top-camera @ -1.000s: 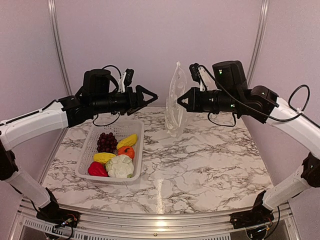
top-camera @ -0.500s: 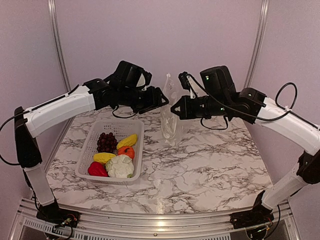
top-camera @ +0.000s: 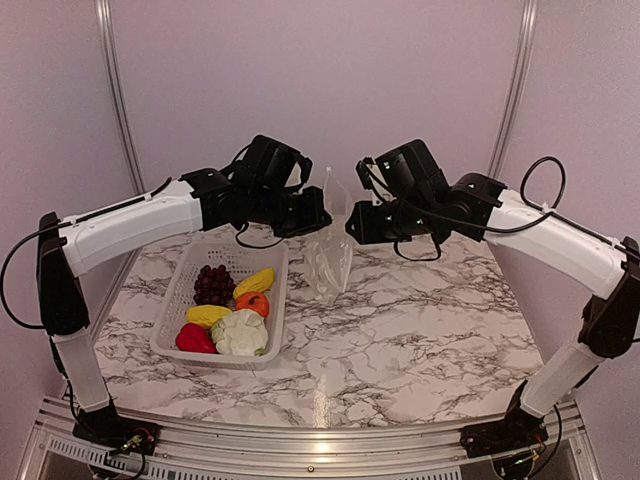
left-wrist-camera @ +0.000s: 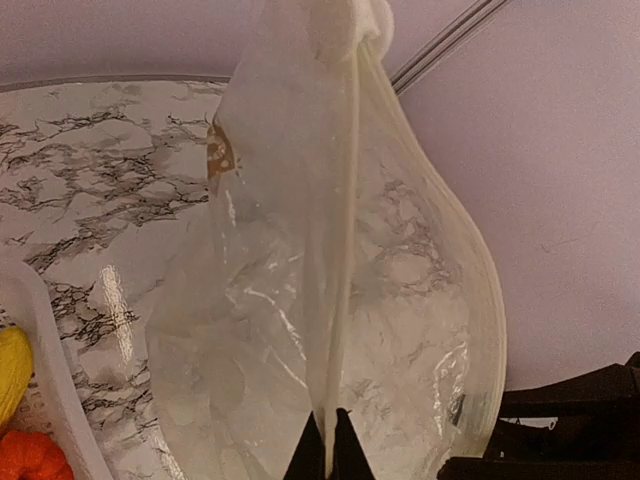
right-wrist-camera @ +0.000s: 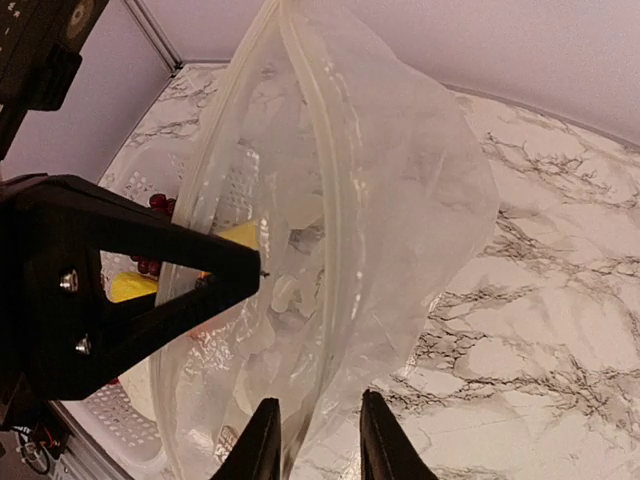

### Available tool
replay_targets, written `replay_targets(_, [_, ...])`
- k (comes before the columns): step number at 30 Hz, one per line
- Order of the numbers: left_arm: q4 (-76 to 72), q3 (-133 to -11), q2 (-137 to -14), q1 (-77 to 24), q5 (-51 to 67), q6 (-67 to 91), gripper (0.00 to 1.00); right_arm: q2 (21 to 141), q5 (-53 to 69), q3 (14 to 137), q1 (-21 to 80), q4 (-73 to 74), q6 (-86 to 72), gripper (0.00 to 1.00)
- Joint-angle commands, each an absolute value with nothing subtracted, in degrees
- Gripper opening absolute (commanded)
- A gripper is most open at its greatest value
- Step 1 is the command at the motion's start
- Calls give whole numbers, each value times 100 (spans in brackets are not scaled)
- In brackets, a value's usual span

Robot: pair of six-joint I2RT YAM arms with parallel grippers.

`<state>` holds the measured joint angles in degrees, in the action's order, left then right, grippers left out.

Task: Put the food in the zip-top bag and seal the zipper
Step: Open the zipper food storage bag.

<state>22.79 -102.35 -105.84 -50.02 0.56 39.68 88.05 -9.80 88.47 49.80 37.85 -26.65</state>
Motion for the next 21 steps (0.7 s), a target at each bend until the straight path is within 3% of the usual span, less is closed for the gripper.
replay_targets(1, [1977, -10118, -10432, -5050, 46, 3971, 0, 9150, -1559, 9422, 4906, 3937, -2628, 27])
replay_targets(7, [1908, -10059, -10383, -5045, 24, 4016, 0, 9443, -1566, 9727, 4780, 3968, -2665, 24])
replay_targets(13, [1843, -9926, -10284, -5047, 26, 4028, 0, 9189, -1449, 9310, 4565, 3562, -2843, 0])
replay_targets(16, [1874, -9885, -10266, -5047, 26, 3999, 0, 9160, -1364, 9231, 4486, 3420, -2759, 0])
replay_targets(17, [1866, -9872, -10260, -5048, 26, 3963, 5, 9172, -1354, 9262, 4473, 3409, -2729, 0])
replay_targets(20, [1921, -9878, -10242, -5045, 26, 3762, 45, 9208, -1410, 9408, 4448, 3419, -2547, 0])
replay_targets(21, [1965, -9886, -10227, -5047, 26, 3656, 53, 9229, -1472, 9470, 4441, 3447, -2481, 0])
